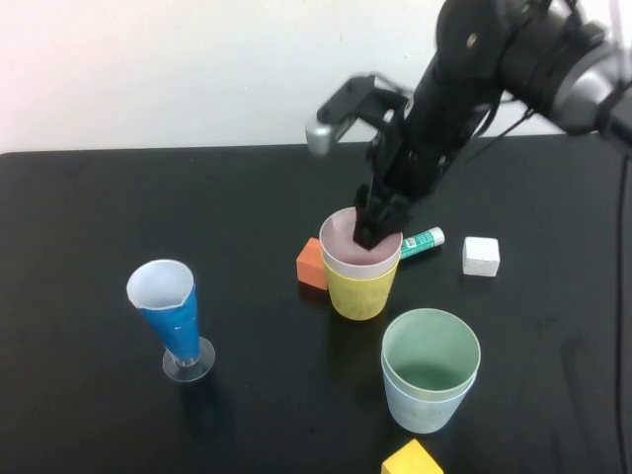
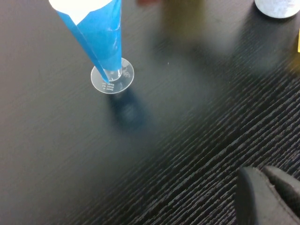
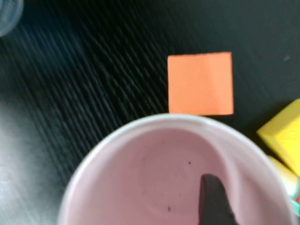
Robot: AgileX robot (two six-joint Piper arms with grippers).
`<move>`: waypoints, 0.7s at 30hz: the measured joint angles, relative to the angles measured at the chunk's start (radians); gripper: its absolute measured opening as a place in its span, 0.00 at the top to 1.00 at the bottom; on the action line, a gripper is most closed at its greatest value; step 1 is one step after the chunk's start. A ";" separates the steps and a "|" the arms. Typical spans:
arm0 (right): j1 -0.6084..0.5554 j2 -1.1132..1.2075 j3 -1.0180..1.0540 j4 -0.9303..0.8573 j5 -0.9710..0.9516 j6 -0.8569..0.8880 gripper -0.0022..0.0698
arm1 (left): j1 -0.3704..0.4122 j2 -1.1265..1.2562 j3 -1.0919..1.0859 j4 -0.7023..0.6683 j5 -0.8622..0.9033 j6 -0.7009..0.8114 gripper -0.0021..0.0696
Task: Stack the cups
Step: Pick up the yellow cup
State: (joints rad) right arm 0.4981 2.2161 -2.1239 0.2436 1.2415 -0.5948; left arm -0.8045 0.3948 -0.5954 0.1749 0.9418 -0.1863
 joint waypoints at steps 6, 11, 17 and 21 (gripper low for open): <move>0.000 0.061 0.000 0.000 -0.004 0.000 0.72 | 0.000 0.000 0.000 0.000 -0.006 0.000 0.97; -0.002 0.045 -0.058 -0.008 -0.001 0.002 0.85 | 0.000 0.000 0.000 0.000 -0.008 0.000 0.97; -0.006 -0.113 -0.088 -0.044 -0.001 0.026 0.85 | 0.000 0.000 0.000 0.000 -0.008 0.000 0.97; -0.006 -0.293 -0.040 -0.070 -0.001 0.047 0.85 | 0.000 0.000 0.000 0.000 -0.011 0.000 0.97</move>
State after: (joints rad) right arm 0.4922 1.9228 -2.1641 0.1733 1.2400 -0.5479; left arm -0.8045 0.3948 -0.5954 0.1749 0.9311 -0.1863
